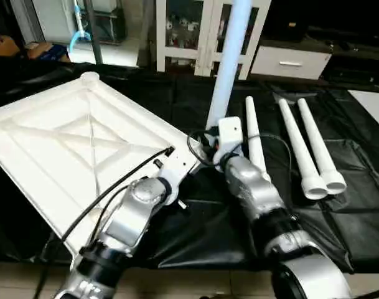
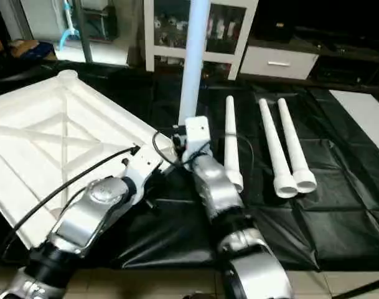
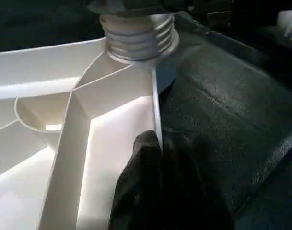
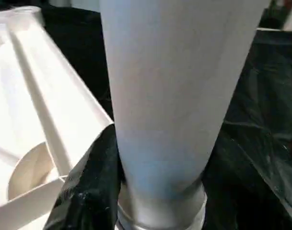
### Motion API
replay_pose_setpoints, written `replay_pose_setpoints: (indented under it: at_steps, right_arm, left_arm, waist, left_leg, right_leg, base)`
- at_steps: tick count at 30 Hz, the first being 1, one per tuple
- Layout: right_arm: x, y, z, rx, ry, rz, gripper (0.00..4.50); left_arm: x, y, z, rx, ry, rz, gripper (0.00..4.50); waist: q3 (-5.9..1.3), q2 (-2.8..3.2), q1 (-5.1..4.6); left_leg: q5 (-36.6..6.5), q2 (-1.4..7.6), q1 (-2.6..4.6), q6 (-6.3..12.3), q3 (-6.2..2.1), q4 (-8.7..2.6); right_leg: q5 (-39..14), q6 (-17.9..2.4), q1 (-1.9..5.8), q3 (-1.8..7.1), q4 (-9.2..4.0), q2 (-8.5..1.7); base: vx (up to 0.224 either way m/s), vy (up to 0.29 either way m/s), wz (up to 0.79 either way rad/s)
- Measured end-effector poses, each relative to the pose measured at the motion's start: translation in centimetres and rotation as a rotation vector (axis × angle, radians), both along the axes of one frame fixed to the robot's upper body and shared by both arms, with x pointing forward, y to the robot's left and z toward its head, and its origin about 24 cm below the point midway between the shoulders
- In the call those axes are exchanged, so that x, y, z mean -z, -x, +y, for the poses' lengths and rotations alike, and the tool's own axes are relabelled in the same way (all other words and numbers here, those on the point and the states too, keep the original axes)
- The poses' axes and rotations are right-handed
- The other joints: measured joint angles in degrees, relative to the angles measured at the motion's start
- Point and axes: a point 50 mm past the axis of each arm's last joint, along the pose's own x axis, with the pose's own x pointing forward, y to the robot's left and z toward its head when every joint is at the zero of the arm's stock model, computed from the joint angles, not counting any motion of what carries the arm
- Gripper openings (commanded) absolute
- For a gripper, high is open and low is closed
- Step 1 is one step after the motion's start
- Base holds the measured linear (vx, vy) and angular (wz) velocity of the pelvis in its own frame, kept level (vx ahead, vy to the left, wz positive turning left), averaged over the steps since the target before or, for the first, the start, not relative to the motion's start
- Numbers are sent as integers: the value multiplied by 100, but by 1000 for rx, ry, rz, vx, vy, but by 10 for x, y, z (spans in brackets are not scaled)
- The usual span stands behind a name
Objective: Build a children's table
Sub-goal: Rotate leg to tighten
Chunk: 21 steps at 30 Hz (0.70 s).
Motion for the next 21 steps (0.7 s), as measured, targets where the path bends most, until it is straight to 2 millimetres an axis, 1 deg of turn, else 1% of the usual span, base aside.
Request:
replay_pose_setpoints:
  at_steps: [1,2,4,7,9,11,12,13,17,21]
  right_arm:
    - [-1,4,-4,-37,11,-25,268]
    - [0,8,-10,-77,34,-43,268]
    - [-4,12,-11,-145,49,-70,301]
    - [-10,20,-24,-253,63,-96,318]
    - [-13,29,-37,-358,104,-107,346]
    - [-15,37,-49,-451,124,-94,360]
    - [-17,41,-54,-490,134,-84,360]
    - [-18,43,-58,-522,135,-78,384]
    - [-24,55,-83,-659,171,-12,384]
    - [-23,60,-92,-709,168,24,384]
  left_arm:
    - [-1,4,6,40,-8,-15,0]
    - [-1,7,13,84,-17,-24,0]
    - [-2,10,20,153,-22,-34,0]
    - [-2,20,29,256,-32,-33,0]
    - [-3,26,34,307,-22,-19,0]
    - [-3,31,38,347,-6,0,0]
    - [-3,34,39,366,2,7,0]
    - [-3,35,40,382,10,12,0]
    - [-2,42,40,432,41,38,0]
    - [-2,44,40,449,58,52,0]
  waist:
    - [0,3,13]
    - [1,20,60]
    - [1,39,115]
    - [5,47,187]
    - [6,50,235]
    - [8,63,284]
    - [11,70,296]
    - [15,79,297]
    - [36,119,323]
    - [40,126,310]
  left_leg:
    - [0,1,-6,0,1,-10]
    - [0,0,-7,-1,4,-14]
    - [0,2,-13,-1,14,-22]
    - [0,1,-16,0,22,-21]
    - [-6,-3,-16,10,31,-21]
    - [-10,-4,-15,15,38,-19]
    - [-10,-4,-15,16,39,-19]
    - [-10,-4,-13,15,41,-19]
    - [-9,-2,-14,15,45,-19]
    - [-9,-1,-14,15,43,-18]
  right_leg:
    - [1,-1,-10,0,2,1]
    - [0,-2,-17,2,14,1]
    - [-3,-8,-31,3,20,5]
    - [-8,-25,-27,13,17,2]
    - [-11,-22,-23,30,11,-2]
    - [-11,-22,-21,36,9,-4]
    - [-11,-22,-21,37,9,-4]
    - [-11,-21,-20,38,10,-4]
    - [-29,9,-18,42,14,-5]
    - [-30,9,-20,40,20,-4]
  base:
    - [0,0,0]
    - [0,0,0]
    - [0,0,0]
    - [0,0,0]
    - [0,0,0]
    - [0,0,0]
    - [0,0,0]
    - [0,0,0]
    - [0,0,0]
    - [0,0,0]
